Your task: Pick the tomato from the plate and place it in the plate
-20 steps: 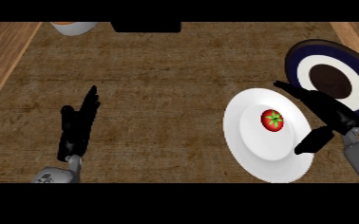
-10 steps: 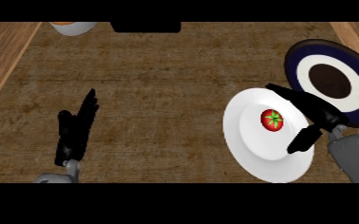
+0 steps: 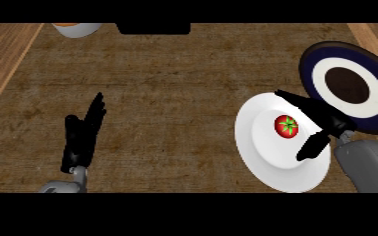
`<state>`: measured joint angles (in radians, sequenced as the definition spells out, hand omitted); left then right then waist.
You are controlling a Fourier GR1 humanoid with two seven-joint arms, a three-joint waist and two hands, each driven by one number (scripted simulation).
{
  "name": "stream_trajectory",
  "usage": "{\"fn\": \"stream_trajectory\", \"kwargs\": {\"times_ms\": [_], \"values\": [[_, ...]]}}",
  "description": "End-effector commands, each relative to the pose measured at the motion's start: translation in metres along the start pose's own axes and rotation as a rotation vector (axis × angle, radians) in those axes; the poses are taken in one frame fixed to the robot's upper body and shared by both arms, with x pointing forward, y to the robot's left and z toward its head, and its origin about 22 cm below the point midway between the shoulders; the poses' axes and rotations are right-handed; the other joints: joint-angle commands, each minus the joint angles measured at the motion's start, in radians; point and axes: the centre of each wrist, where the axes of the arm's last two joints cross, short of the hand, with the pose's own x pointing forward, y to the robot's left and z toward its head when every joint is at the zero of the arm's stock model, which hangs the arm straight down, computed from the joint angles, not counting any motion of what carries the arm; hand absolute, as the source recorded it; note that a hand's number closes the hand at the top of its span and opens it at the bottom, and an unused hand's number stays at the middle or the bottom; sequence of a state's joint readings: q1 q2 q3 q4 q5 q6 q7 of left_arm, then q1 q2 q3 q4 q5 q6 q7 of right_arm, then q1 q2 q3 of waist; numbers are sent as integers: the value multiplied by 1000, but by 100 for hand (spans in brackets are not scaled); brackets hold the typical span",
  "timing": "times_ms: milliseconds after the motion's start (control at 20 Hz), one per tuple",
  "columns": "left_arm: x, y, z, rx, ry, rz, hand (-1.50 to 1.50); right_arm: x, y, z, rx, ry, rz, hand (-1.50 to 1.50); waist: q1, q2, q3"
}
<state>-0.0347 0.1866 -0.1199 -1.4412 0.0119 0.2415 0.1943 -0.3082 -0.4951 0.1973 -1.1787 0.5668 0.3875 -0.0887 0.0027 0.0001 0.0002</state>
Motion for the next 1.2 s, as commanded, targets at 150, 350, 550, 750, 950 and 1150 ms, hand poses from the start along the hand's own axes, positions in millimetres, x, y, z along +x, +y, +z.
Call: {"fn": "stream_trajectory", "kwargs": {"times_ms": [150, 350, 550, 750, 950, 1150], "values": [[15, 12, -12, -3, -1, -13, 0, -12, 7, -1, 25, 16, 12, -150, -1, 0, 0], [1, -7, 1, -2, -11, 3, 0, -15, 32, -16, 24, -18, 84, 150, 1, 1, 0], [11, 4, -5, 3, -6, 12, 0, -22, 6, -12, -47, -57, 91, 150, 0, 0, 0], [12, 14, -5, -5, 4, -12, 0, 6, 17, 0, -78, -60, 121, 150, -9, -2, -1], [1, 5, 3, -19, -7, -6, 0, 4, 9, -44, -255, 70, 166, 150, 12, 3, 0], [7, 15, -4, -25, -4, -9, 0, 37, 6, -73, -418, 193, 203, 150, 25, 7, 1]]}}
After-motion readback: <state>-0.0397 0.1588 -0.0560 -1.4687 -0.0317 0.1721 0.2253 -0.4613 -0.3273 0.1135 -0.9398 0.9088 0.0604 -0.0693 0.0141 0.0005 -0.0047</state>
